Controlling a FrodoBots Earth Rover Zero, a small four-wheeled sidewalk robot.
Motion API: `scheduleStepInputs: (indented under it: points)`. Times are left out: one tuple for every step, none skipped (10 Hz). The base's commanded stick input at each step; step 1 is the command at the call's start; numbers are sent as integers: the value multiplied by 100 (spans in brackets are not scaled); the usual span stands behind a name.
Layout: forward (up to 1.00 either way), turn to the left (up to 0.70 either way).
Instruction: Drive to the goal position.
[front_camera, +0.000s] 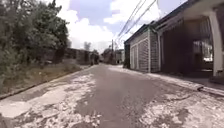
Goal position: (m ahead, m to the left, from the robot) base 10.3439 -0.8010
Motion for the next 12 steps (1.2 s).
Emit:
scheduleStepInputs:
  points:
    - [100, 0]
    - [100, 0]
    - [100, 0]
    - [100, 0]
    - [100, 0]
    - [100, 0]
    - [100, 0]
    - [100, 0]
    - [100, 0]
    - [100, 0]
    - [100, 0]
    - [100, 0]
